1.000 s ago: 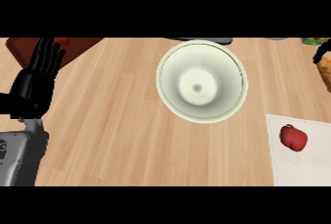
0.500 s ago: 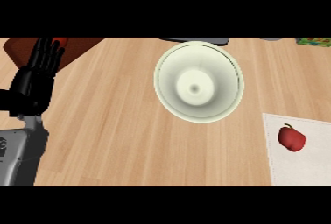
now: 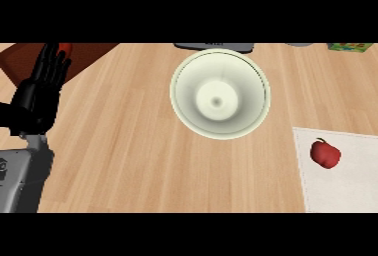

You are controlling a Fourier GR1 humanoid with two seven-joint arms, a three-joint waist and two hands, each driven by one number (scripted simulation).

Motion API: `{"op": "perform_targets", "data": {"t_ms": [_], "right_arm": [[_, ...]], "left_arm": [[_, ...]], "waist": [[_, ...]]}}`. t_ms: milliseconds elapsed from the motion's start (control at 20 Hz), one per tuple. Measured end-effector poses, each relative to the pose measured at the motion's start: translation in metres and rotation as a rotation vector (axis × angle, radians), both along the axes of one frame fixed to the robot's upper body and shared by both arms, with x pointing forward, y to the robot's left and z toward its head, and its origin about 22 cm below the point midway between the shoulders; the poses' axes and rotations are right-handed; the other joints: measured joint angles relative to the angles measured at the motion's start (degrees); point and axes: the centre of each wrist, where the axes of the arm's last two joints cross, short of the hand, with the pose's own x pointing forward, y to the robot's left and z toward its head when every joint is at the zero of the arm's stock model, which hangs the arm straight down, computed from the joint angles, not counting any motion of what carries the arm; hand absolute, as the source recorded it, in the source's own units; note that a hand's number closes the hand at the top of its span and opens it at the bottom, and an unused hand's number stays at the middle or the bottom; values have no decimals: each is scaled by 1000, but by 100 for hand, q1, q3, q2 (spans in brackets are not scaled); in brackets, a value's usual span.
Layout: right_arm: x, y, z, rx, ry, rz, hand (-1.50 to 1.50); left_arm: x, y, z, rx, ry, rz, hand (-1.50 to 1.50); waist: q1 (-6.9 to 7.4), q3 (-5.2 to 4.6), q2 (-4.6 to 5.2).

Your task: Pick the croissant from the placemat and place it in the bowl

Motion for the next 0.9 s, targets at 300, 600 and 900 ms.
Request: {"op": "perform_targets", "data": {"t_ms": [300,600,900], "right_arm": [[20,48,16,11,64,81,150],[37,109,16,-48,130,169,150],[48,172,-14,-100,216,260,150]], "left_arm": [[-4,6,-5,-2,4,21,0],[-8,12,-7,-4,8,41,0],[-14,22,-11,-3,14,70,0]], "waist": [[-103,-8,-44],[-225,-10,-80],[-361,-9,-115]]}}
